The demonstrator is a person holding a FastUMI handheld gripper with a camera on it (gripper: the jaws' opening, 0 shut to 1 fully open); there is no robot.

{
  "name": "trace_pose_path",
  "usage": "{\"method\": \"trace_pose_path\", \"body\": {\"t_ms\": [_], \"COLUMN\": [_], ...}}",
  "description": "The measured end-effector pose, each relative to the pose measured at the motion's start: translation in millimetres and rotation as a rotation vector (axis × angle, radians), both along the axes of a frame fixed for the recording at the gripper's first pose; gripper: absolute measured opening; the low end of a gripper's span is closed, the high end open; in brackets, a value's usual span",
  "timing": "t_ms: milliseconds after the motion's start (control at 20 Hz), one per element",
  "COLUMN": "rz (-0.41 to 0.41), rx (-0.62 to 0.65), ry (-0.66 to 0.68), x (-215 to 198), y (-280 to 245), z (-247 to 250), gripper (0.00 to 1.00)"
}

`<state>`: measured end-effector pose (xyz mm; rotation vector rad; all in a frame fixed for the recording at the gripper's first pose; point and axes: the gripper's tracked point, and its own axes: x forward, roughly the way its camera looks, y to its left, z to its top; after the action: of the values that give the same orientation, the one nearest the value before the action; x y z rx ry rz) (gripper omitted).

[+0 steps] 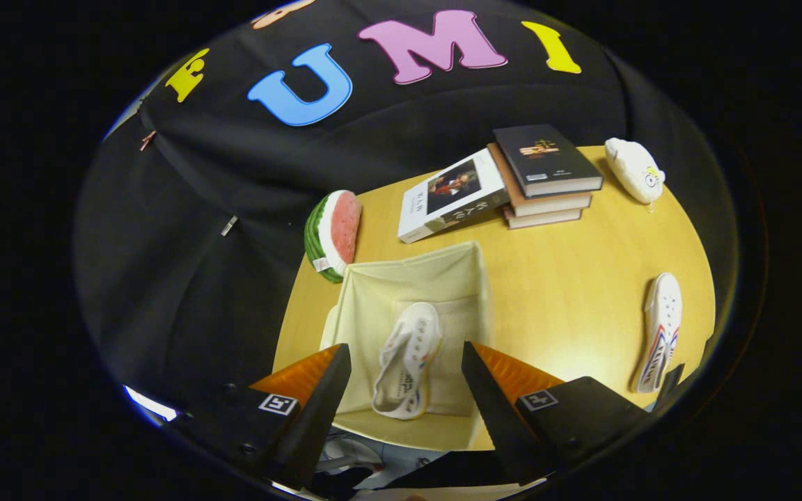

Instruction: Open the storage box then place both shoes into the box .Put the left shoe in first, then the right shoe, with the right side of both shoes facing outward in a uniform manner.

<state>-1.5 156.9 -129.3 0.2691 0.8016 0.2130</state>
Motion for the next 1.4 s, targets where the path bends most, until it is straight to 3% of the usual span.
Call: {"method": "trace_pose_path", "body": {"t_ms": [350,550,650,1000,1400], "rz": [-0.174,-0.192,-0.181,-0.148,-0.013], "rx": [-0.113,-0.341,-0.396,-0.403,-0.425], "ry": [-0.049,-0.017,0.024,0.187,0.256], "x": [-14.0,-33.1,-42.6,-66.1,-42.3], "y": [-154.9,-258.0,-293.4,-371.3,-386.1], "z": [7.2,-22.3,-39.7,-113.6,-179.1], "gripper": [0.99,0.99,0.99,0.98,0.98]}}
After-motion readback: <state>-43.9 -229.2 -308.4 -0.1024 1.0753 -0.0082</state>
